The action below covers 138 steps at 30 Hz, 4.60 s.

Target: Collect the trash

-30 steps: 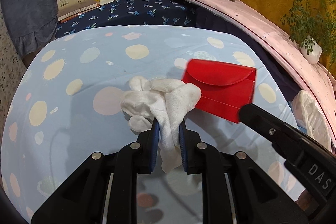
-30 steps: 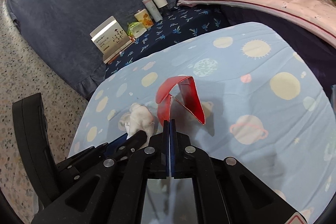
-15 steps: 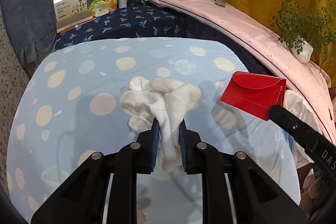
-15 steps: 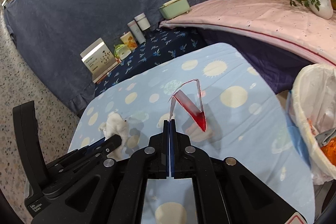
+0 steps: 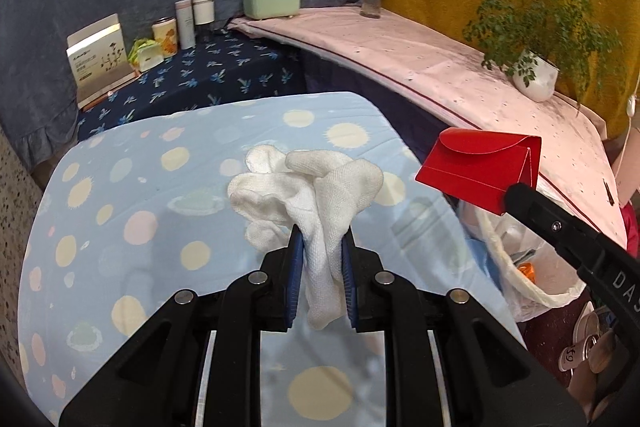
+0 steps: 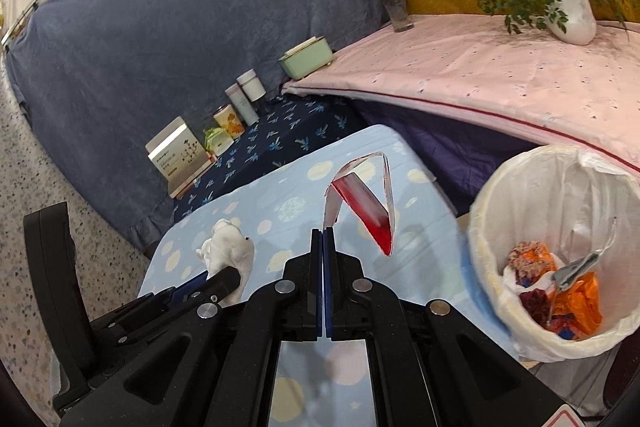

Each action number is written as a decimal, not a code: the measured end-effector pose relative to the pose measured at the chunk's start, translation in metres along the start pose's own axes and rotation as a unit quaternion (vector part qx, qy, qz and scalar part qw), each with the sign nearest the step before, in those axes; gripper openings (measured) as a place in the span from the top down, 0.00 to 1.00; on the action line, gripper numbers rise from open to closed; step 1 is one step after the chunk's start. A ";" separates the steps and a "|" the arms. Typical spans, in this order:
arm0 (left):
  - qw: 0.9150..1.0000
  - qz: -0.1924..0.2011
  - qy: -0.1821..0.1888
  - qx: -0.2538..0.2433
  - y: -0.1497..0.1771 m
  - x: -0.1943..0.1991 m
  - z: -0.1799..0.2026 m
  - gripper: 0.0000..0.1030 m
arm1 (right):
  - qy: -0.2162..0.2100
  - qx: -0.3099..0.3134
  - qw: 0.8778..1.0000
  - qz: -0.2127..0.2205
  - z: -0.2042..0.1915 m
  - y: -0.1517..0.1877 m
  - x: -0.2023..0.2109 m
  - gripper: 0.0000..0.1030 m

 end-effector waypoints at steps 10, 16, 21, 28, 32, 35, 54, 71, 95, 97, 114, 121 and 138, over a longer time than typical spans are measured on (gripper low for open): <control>0.999 -0.003 0.019 -0.051 -0.001 -0.003 0.073 0.83 | 0.021 -0.040 0.998 0.032 0.061 0.005 0.045 0.98; 0.996 -0.007 0.038 -0.079 -0.002 -0.008 0.116 0.83 | 0.039 -0.070 0.996 0.047 0.101 0.009 0.066 0.98; 0.992 -0.014 0.058 -0.107 -0.004 -0.015 0.153 0.83 | 0.055 -0.094 0.992 0.057 0.134 0.014 0.082 0.98; 0.986 -0.022 0.090 -0.136 -0.005 -0.024 0.196 0.82 | 0.068 -0.123 0.988 0.063 0.171 0.021 0.094 0.98; 0.984 -0.028 0.099 -0.145 -0.005 -0.031 0.213 0.79 | 0.072 -0.131 0.987 0.062 0.182 0.024 0.095 0.98; 0.984 -0.024 0.096 -0.149 -0.005 -0.035 0.221 0.71 | 0.074 -0.136 0.986 0.060 0.189 0.026 0.094 0.98; 0.991 -0.023 0.062 -0.112 -0.006 -0.049 0.195 0.45 | 0.066 -0.112 0.991 0.027 0.178 0.019 0.061 0.98; 0.995 -0.018 0.039 -0.087 0.001 -0.042 0.165 0.33 | 0.094 -0.088 0.992 0.015 0.158 0.015 0.057 0.91; 0.997 -0.018 0.026 -0.067 0.028 -0.022 0.141 0.24 | 0.181 -0.062 0.981 0.015 0.138 0.042 0.089 0.48; 0.997 -0.016 0.022 -0.066 0.030 -0.019 0.139 0.24 | 0.190 -0.058 0.980 0.015 0.135 0.045 0.091 0.46; 0.999 -0.007 -0.004 -0.052 0.052 -0.001 0.129 0.12 | 0.242 -0.041 0.969 0.015 0.126 0.072 0.112 0.18; 0.999 -0.005 -0.016 -0.047 0.056 0.003 0.125 0.09 | 0.254 -0.032 0.967 0.013 0.123 0.077 0.111 0.06; 0.998 -0.012 -0.039 -0.048 0.069 0.006 0.126 0.07 | 0.289 -0.014 0.957 -0.004 0.116 0.084 0.109 0.06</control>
Point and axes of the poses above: each gripper's, at about its wrist camera, not at the fingertips, and x roughly against the way its jaws point, z to its right, y to its underside, the point moved 2 cm from there along -x, roughly the way its jaws point, and after that the axes turned 15 degrees about -z, right-handed, at the moved point
